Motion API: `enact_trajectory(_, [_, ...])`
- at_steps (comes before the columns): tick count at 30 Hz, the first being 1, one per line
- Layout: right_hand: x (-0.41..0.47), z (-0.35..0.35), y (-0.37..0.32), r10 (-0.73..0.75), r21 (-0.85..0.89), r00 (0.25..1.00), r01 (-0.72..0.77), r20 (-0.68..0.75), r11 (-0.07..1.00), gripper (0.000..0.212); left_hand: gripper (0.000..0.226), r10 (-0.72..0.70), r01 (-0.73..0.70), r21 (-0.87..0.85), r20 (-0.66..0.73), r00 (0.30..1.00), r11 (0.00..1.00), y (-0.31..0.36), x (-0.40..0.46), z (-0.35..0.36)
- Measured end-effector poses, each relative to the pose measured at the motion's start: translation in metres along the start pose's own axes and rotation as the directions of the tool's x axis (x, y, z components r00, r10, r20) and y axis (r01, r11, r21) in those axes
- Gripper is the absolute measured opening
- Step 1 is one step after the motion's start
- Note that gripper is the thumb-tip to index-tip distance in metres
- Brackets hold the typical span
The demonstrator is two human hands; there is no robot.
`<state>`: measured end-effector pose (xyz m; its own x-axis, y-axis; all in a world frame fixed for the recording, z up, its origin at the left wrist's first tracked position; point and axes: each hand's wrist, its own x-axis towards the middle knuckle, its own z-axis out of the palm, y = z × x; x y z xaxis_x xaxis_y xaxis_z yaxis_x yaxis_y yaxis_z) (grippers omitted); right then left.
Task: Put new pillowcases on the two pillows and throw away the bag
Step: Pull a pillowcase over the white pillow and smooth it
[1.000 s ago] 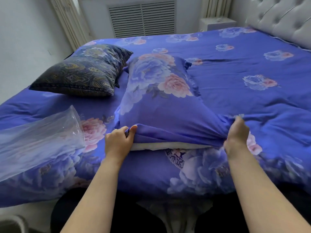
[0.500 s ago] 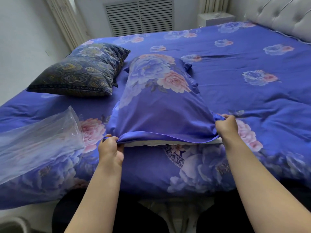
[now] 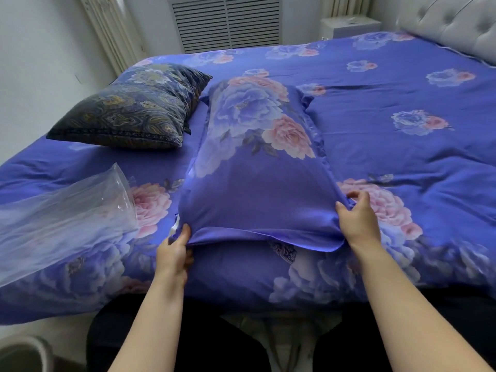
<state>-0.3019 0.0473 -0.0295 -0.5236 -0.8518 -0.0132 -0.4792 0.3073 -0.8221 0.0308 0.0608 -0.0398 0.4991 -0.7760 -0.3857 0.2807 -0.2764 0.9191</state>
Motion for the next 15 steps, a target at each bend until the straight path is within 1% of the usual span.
enact_trajectory(2, [-0.003, -0.003, 0.012, 0.069, -0.169, 0.998, -0.066, 0.009, 0.983, 0.028, 0.028, 0.165, -0.167, 0.128, 0.030, 0.986, 0.978, 0.005, -0.005, 0.008])
enact_trajectory(4, [-0.005, 0.000, 0.018, 0.097, -0.302, 0.995, -0.083, 0.032, 0.950, 0.027, 0.024, 0.324, -0.320, 0.273, 0.032, 0.946, 0.907, 0.014, -0.010, 0.017])
enact_trajectory(5, [-0.006, 0.001, 0.019, 0.099, -0.351, 0.994, -0.079, 0.038, 0.933, 0.028, 0.022, 0.354, -0.352, 0.269, 0.042, 0.934, 0.897, 0.019, -0.012, 0.021])
enact_trajectory(6, [-0.007, 0.002, 0.019, 0.099, -0.388, 0.994, -0.075, 0.043, 0.918, 0.032, 0.019, 0.336, -0.337, 0.182, 0.041, 0.941, 0.924, 0.022, -0.013, 0.023])
enact_trajectory(7, [-0.007, 0.001, 0.020, 0.099, -0.412, 0.994, -0.072, 0.043, 0.908, 0.037, 0.016, 0.270, -0.272, 0.037, 0.041, 0.962, 0.962, 0.027, -0.012, 0.025])
enact_trajectory(8, [-0.006, 0.001, 0.021, 0.096, -0.428, 0.995, -0.070, 0.040, 0.901, 0.042, 0.014, 0.194, -0.185, -0.134, 0.053, 0.980, 0.974, 0.030, -0.008, 0.026])
enact_trajectory(9, [-0.007, 0.001, 0.020, 0.087, -0.430, 0.996, -0.063, 0.036, 0.900, 0.046, 0.015, 0.131, -0.106, -0.291, 0.068, 0.989, 0.951, 0.034, -0.005, 0.027])
enact_trajectory(10, [-0.008, 0.003, 0.020, 0.070, -0.416, 0.997, -0.049, 0.034, 0.908, 0.048, 0.020, 0.086, -0.051, -0.400, 0.069, 0.994, 0.915, 0.034, 0.000, 0.024])
enact_trajectory(11, [-0.009, 0.004, 0.019, 0.045, -0.390, 0.999, -0.030, 0.031, 0.920, 0.048, 0.026, 0.046, -0.021, -0.458, 0.043, 0.998, 0.889, 0.033, 0.003, 0.022])
enact_trajectory(14, [-0.016, 0.011, 0.014, -0.008, -0.305, 0.999, 0.021, 0.044, 0.952, 0.043, 0.031, -0.066, -0.005, -0.448, -0.144, 0.987, 0.894, 0.014, 0.015, -0.002])
enact_trajectory(15, [-0.017, 0.013, 0.012, -0.021, -0.289, 0.999, 0.034, 0.050, 0.957, 0.041, 0.030, -0.125, 0.035, -0.465, -0.163, 0.979, 0.885, 0.006, 0.017, -0.010])
